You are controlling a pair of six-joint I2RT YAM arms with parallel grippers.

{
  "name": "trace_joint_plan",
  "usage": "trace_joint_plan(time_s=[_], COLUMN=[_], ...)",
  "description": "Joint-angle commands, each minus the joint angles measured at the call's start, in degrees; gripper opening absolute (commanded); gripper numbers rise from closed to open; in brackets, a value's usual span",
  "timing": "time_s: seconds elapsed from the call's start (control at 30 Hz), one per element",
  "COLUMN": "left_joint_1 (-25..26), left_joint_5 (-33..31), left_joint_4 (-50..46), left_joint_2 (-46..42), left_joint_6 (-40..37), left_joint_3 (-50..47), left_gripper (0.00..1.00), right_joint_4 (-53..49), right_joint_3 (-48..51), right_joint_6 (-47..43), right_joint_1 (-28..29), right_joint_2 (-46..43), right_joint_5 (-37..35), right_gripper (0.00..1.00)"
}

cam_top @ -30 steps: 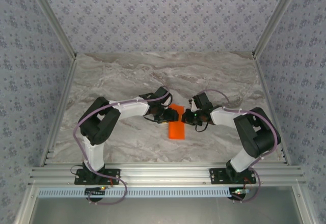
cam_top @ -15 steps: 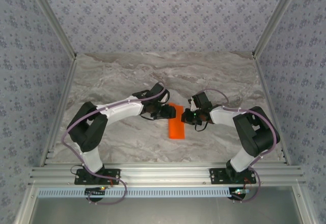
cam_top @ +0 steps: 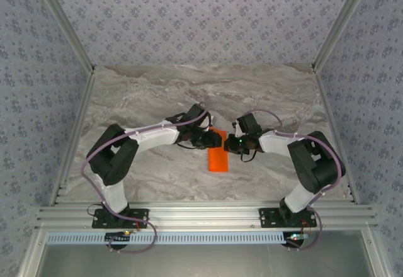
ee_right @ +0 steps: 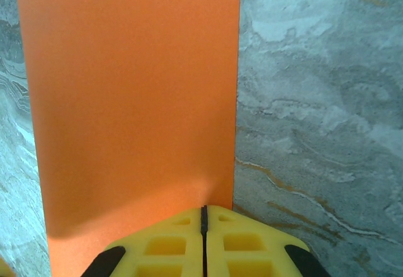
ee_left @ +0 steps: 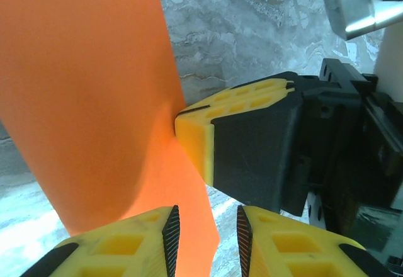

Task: Fold a paper plane with a square sheet of paper (fold left side to right side)
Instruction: First fold the square sheet of paper in half at the center of the table.

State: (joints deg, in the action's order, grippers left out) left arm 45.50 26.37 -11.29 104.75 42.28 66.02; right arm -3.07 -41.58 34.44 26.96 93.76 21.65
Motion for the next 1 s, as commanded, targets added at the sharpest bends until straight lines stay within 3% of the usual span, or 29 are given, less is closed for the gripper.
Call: trace_joint_plan(time_s=[0.0,0.4,0.97], left_joint_1=[0.13,0.05,-0.95], left_joint_5=[1.37,-3.76,-4.87], left_joint_4=[0.92,-3.96,-3.77], left_joint_2=[2.19,4.06,3.37], left_joint_6=[0.17,-1.54,-0.97], left_joint_3=[-0.80,-1.25,-5.52], left_gripper=[0.32,0.31,0.29], right_joint_4=[-5.89,-7.73,-9.31], right_joint_3=[0.47,-0.16,-0.85], right_joint_6=[-1.12,-2.00,-2.92], right_joint_1=[0.64,0.65,0.73], right_joint_2=[2.47,2.91,4.27], right_joint_5=[-3.63,-4.42,-4.76], right_gripper=[0.05,0.05,0.05])
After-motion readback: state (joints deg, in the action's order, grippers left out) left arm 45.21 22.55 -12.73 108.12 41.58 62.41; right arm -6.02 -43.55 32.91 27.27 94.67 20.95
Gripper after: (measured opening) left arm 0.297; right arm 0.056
